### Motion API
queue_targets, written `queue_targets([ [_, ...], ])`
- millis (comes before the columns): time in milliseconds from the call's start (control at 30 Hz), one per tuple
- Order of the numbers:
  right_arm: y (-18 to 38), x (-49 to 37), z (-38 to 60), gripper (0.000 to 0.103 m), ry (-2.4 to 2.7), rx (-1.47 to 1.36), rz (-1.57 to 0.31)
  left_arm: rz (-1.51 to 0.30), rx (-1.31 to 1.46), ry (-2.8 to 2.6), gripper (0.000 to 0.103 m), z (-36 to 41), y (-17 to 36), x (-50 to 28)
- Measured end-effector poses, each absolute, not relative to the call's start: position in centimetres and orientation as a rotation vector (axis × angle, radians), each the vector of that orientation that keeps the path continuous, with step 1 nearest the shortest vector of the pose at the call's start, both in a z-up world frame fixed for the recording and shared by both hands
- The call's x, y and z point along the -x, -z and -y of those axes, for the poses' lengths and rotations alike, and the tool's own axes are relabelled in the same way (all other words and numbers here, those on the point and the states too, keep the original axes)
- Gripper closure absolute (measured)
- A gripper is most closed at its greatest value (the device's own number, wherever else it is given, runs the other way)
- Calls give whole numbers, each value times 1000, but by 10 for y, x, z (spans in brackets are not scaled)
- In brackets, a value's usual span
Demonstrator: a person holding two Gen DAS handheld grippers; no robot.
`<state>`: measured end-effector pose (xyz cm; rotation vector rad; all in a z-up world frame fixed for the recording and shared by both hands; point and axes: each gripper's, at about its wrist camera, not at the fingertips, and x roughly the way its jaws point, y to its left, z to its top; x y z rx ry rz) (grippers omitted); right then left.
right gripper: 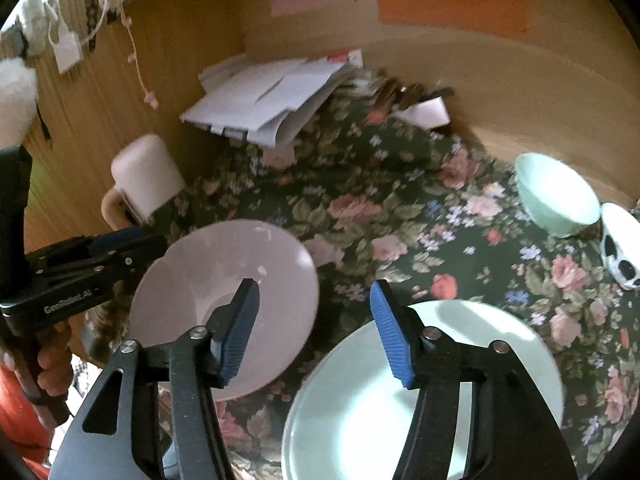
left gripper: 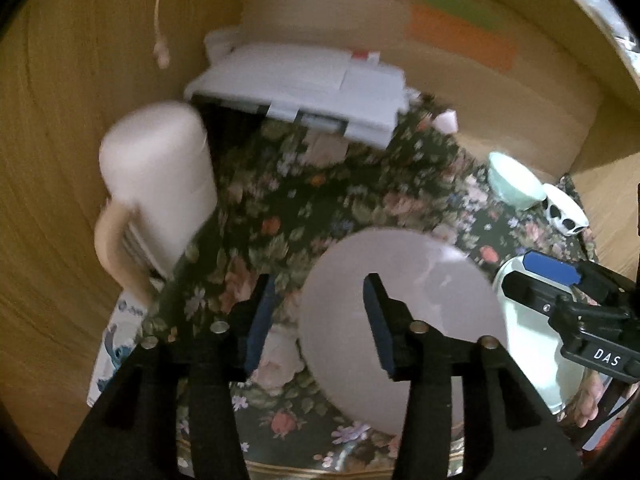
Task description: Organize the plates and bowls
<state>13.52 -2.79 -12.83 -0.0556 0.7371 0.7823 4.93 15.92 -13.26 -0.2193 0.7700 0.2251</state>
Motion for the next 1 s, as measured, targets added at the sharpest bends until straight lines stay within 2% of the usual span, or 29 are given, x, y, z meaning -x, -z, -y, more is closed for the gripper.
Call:
queue_targets([
  [133,116,-136,44,47,-757,45,-689,-706,177,-204,44,-141,110,-52],
  [233,108,-137,59,37,-730,30,-657,-666,164,-187,31,-128,96,-55],
  [367,97,-141,85,25,-668,10,-601,-621,127,-169,30,-108,81,-61],
  [433,94,-143,95,21,-643,1,-584,-617,129,-153,24,-102,77,-66],
  [467,91,-145,103,20,-625,-5,-572,-614,132,-143,17,-100,75,-68],
  [667,81,-159,138,19,-552,-28,-547,-580,108,-111,16,-77,62,-87],
  [1000,86,-199,178,18,-461,-62,-565,-583,70,-80,7,-46,52,-133],
])
